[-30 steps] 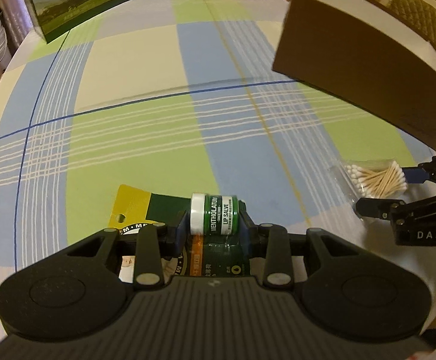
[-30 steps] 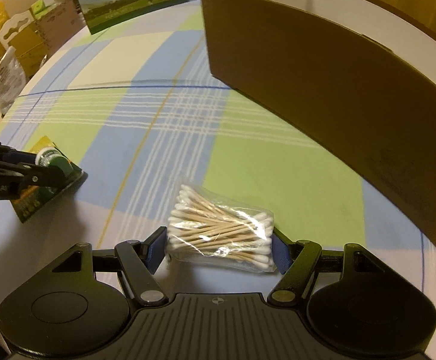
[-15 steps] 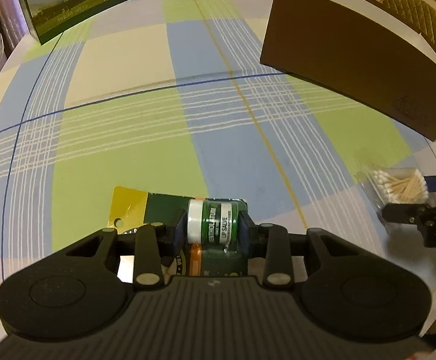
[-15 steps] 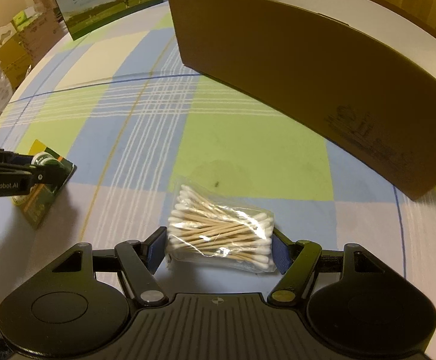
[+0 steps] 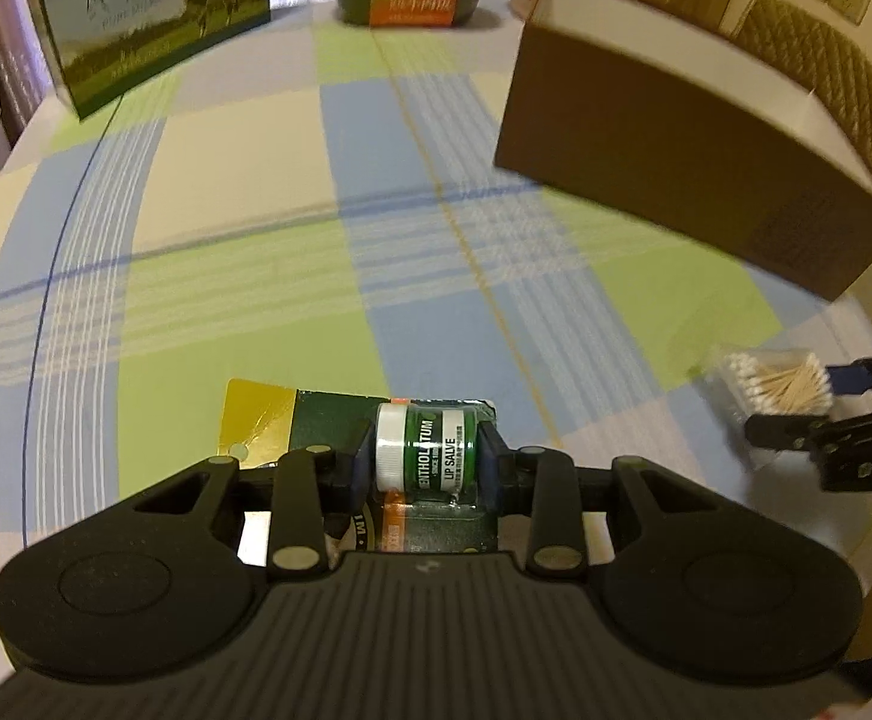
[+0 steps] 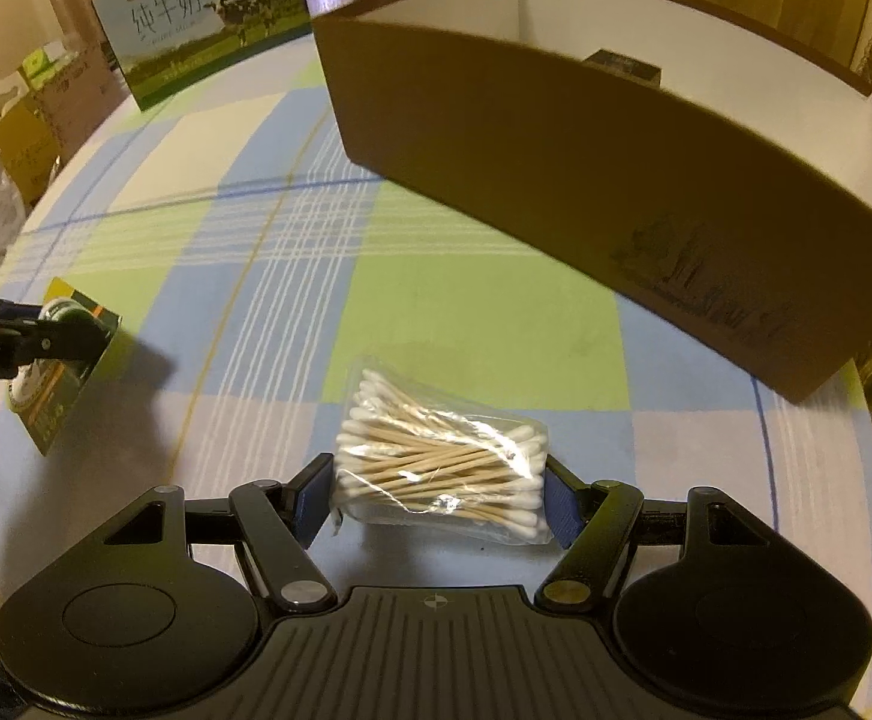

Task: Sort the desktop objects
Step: 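Carry the lip salve card and cotton swabs over the cardboard box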

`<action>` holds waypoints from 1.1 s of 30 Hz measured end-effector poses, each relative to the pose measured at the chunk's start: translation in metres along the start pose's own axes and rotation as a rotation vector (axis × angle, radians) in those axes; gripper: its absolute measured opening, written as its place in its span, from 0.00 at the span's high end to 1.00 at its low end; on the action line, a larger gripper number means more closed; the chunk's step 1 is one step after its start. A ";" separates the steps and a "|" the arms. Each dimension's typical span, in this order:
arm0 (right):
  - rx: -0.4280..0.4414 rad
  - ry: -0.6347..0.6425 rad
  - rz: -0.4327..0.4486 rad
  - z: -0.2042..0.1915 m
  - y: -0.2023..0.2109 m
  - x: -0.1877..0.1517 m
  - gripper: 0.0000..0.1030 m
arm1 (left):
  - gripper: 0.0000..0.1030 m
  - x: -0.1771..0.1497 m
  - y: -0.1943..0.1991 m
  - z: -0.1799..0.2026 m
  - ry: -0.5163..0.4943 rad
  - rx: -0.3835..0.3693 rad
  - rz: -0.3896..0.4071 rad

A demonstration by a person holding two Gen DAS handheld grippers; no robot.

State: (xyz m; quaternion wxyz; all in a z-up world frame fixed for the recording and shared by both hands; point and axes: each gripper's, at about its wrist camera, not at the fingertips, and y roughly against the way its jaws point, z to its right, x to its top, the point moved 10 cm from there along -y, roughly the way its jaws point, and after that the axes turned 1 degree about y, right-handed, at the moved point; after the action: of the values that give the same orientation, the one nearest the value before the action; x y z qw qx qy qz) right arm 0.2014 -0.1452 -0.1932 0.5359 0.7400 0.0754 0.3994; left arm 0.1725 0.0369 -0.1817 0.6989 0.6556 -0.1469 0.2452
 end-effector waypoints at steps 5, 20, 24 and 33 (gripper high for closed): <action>0.019 -0.027 0.037 0.005 0.017 0.011 0.35 | 0.71 0.023 0.018 0.017 -0.019 -0.026 0.041; 0.020 -0.083 0.196 0.046 0.087 0.053 0.35 | 0.71 0.096 0.038 0.090 -0.117 -0.106 0.166; 0.022 -0.106 0.248 0.067 0.107 0.072 0.35 | 0.71 0.117 0.040 0.109 -0.139 -0.130 0.194; -0.029 -0.105 0.303 0.117 0.118 0.113 0.35 | 0.71 0.174 0.028 0.147 -0.174 -0.175 0.234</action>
State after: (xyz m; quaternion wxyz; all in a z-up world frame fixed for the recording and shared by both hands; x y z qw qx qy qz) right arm 0.3186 -0.2188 -0.0474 0.4832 0.7550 -0.0707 0.4375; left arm 0.3201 -0.0822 -0.0520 0.7048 0.5894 -0.3029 0.2533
